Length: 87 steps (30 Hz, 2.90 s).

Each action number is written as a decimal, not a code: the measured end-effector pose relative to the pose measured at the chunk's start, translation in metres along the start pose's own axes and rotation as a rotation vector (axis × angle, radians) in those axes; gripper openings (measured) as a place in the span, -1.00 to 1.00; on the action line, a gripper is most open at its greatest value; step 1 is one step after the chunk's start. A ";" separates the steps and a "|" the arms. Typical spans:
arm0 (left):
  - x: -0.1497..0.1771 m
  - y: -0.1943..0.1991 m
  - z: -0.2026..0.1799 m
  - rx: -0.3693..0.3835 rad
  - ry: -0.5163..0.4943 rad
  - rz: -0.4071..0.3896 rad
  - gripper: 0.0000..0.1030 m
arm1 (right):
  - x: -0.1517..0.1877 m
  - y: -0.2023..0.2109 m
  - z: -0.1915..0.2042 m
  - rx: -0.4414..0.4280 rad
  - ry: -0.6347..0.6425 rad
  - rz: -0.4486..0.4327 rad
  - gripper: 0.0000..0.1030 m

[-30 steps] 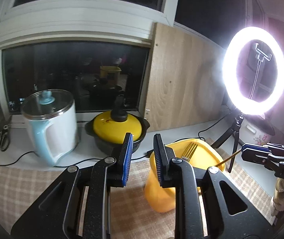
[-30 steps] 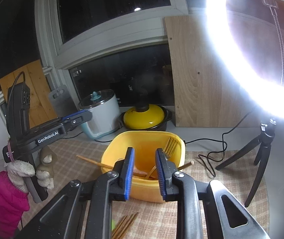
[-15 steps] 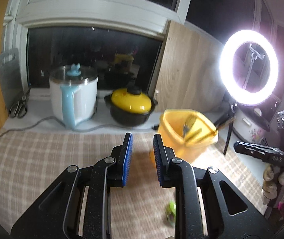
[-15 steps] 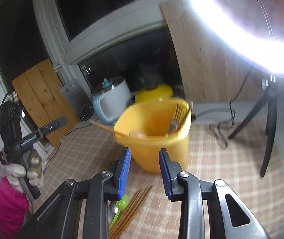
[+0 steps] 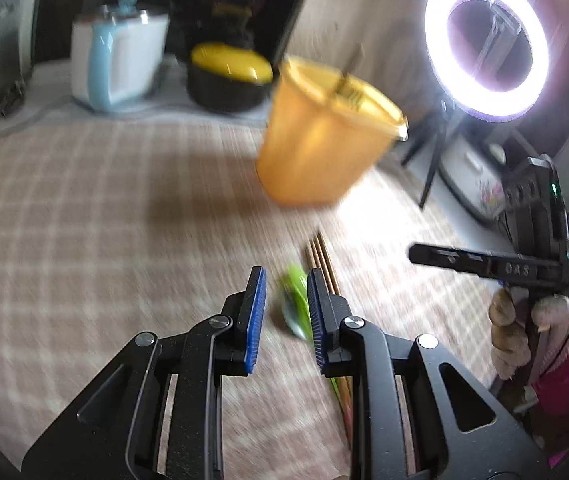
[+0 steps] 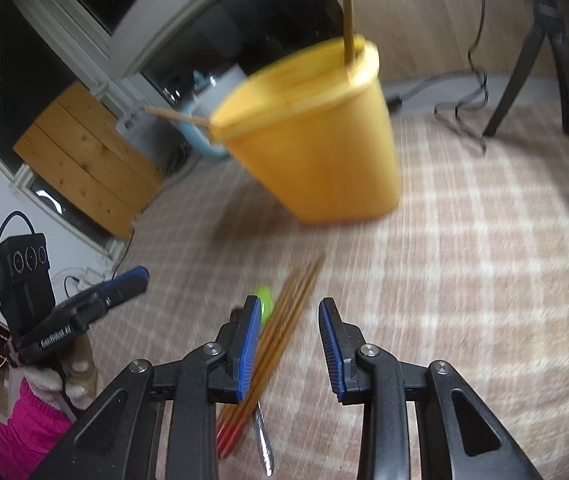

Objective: Organize utensils
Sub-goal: 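Move both open tools down to the red-tipped chopstick pile, then close the left tool on a wooden chopstick while the right tool grasps another chopstick, then lift both held chopsticks upright and carry them over the yellow container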

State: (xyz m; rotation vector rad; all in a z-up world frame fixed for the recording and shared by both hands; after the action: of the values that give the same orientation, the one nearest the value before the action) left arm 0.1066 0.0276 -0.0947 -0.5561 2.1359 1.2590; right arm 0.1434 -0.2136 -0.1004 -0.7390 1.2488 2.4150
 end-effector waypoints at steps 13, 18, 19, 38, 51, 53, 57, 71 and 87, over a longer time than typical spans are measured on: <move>0.042 -0.040 -0.038 0.018 -0.046 0.202 -0.61 | 0.026 -0.047 0.000 -0.041 -0.115 0.178 -0.43; 0.045 -0.051 -0.048 -0.023 -0.077 0.219 -0.61 | 0.028 -0.059 0.000 0.011 -0.121 0.209 -0.51; 0.046 -0.052 -0.051 -0.027 -0.086 0.223 -0.61 | 0.028 -0.060 0.000 0.013 -0.125 0.212 -0.51; 0.053 -0.073 -0.053 -0.073 -0.155 0.260 -0.61 | 0.029 -0.086 0.017 0.076 -0.091 0.261 -0.73; 0.051 -0.086 -0.060 -0.118 -0.218 0.294 -0.76 | 0.024 -0.096 0.031 0.168 0.041 0.334 -0.84; 0.051 -0.091 -0.060 -0.126 -0.219 0.297 -0.85 | 0.024 -0.095 0.031 0.181 0.059 0.340 -0.87; 0.050 -0.088 -0.056 -0.121 -0.221 0.295 -0.88 | 0.024 -0.092 0.027 0.192 0.075 0.352 -0.89; 0.047 -0.076 -0.045 -0.081 -0.150 0.274 -0.91 | 0.024 -0.090 0.021 0.154 0.053 0.341 -0.91; 0.020 -0.028 -0.037 -0.034 -0.066 0.135 -0.91 | 0.021 -0.034 0.010 0.086 -0.009 0.183 -0.92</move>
State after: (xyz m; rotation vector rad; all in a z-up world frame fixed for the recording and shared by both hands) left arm 0.0986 -0.0187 -0.1120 -0.3844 2.1305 1.3690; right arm 0.1400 -0.1847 -0.1304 -0.6130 1.4644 2.4852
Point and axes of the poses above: each gripper's, at about its wrist camera, not at the fingertips, and y roughly against the way its jaws point, z to its left, x to its underside, the point moved 1 cm from there along -y, roughly the way its jaws point, and after that the axes turned 8 degrees about -z, right-handed, at the moved point
